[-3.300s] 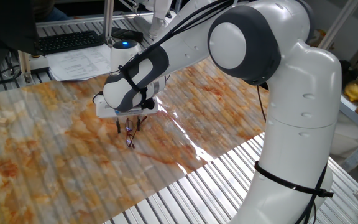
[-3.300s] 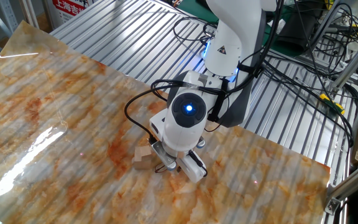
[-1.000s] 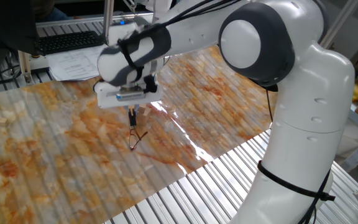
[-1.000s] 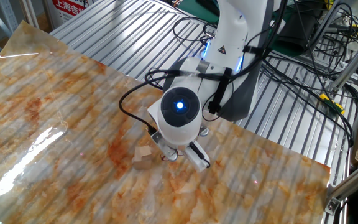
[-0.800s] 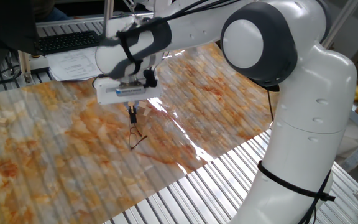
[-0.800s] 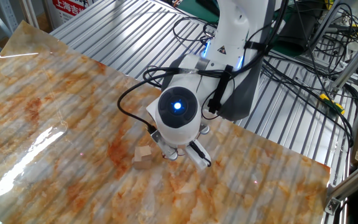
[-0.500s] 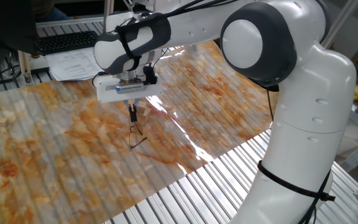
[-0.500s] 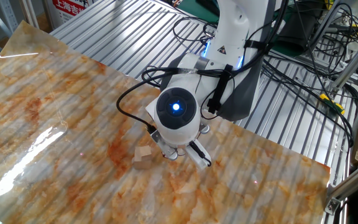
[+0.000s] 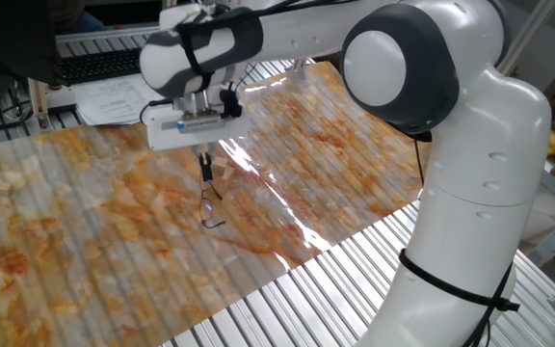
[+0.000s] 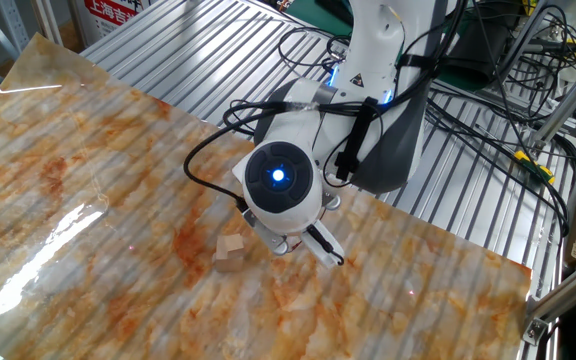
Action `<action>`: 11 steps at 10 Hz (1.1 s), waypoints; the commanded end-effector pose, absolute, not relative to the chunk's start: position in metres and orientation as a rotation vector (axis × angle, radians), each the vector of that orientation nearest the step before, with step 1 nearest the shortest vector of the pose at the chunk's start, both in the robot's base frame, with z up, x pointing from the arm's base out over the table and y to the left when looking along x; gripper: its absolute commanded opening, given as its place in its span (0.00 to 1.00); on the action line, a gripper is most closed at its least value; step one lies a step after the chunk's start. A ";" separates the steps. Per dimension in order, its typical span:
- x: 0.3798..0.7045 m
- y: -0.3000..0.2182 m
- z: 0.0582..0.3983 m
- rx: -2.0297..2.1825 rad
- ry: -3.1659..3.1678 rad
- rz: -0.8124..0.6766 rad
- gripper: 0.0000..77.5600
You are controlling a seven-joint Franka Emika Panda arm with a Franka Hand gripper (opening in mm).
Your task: Unfold the leg of the glasses (with one hand)
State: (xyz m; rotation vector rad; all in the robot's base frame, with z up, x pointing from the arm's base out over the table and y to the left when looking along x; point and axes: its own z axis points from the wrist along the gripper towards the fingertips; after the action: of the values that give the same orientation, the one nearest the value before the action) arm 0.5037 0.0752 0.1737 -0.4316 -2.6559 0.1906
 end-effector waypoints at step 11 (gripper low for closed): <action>0.500 0.075 0.193 -0.347 -2.617 0.178 0.02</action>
State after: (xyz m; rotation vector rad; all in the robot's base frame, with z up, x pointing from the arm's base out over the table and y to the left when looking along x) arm 0.4993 0.0746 0.1911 -0.3550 -2.6193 0.1900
